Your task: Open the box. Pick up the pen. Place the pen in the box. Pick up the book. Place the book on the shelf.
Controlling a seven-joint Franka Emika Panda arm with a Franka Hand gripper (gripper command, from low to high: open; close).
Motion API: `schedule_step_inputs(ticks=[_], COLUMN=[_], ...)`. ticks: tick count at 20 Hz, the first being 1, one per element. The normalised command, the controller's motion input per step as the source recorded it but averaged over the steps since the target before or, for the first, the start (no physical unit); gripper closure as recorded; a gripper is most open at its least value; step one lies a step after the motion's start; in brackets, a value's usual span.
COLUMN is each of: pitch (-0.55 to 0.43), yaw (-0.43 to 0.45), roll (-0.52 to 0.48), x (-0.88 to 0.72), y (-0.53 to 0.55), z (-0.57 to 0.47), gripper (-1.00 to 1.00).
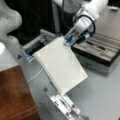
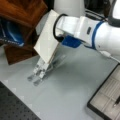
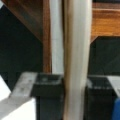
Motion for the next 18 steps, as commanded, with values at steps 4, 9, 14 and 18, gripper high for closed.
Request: schedule_step_inputs(ticks=[4,9,14,18], pitch=[0.247,0.228,0.178,0.109], yaw=[-0.427,-0.321,-0.193,-0.073], roll=[-0.061,-0.065,-0.059,-0.052], x=[0.16,0.1,-0.02,-0.11], y=[0.06,-0.1,-0.28,-0.36], z=[0.35,0.42,0.46,0.4], gripper=[1.0,1.0,1.0,1.0])
